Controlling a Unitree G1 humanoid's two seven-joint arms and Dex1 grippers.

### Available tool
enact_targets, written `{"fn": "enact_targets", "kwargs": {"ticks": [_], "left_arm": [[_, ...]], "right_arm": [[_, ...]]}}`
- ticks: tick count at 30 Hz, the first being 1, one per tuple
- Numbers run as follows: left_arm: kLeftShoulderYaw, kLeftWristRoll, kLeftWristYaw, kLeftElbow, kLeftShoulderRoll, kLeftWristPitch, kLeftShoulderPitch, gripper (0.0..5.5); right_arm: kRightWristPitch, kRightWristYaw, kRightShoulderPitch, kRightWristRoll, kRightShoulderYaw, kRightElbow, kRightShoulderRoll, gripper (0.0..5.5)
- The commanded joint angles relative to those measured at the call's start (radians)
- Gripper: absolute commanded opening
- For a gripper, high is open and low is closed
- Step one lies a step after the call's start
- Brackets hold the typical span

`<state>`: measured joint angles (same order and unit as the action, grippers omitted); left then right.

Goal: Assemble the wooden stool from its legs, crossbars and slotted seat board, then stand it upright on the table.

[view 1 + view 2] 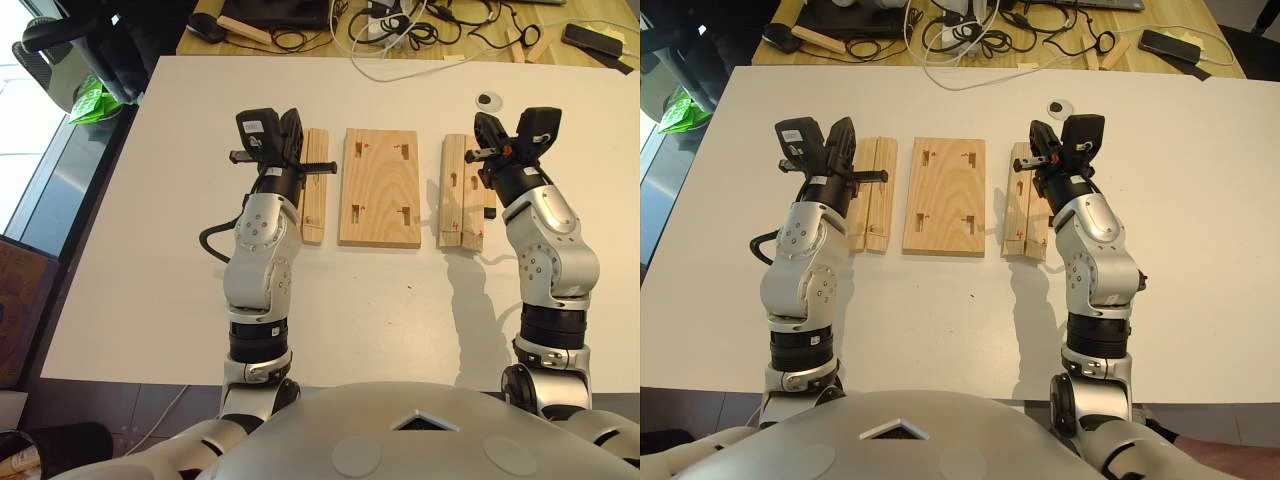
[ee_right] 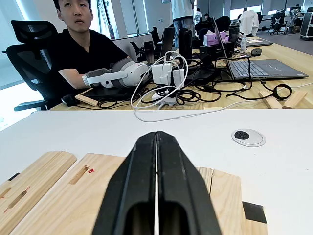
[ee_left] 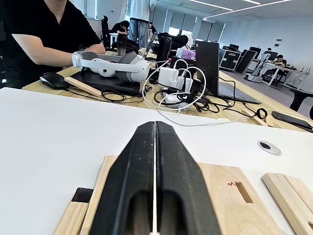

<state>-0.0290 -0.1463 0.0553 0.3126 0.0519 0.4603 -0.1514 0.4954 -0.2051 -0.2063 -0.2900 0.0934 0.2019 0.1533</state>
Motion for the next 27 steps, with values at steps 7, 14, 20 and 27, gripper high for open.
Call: {"fn": "enact_targets", "kwargs": {"ticks": [7,14,20,27], "left_arm": [[0.019,-0.002,-0.001,-0.041,0.002,0.004,-0.031,0.55],[0.050,0.011,-0.006,-0.106,-0.024,-0.012,-0.092,1.44],[0.063,0.026,-0.073,-0.067,-0.199,0.349,-0.191,2.13],[0.148,-0.011,-0.067,-0.064,-0.162,0.243,-0.234,2.13]], "right_arm": [[-0.003,0.017,-0.030,0.001,0.003,-0.023,-0.009,0.20],[-0.064,0.026,-0.071,0.006,0.006,-0.100,-0.030,1.19],[-0.099,0.051,-0.074,0.000,0.027,-0.132,-0.055,1.30],[-0.105,0.054,-0.080,-0.013,0.034,-0.147,-0.077,1.30]]}}
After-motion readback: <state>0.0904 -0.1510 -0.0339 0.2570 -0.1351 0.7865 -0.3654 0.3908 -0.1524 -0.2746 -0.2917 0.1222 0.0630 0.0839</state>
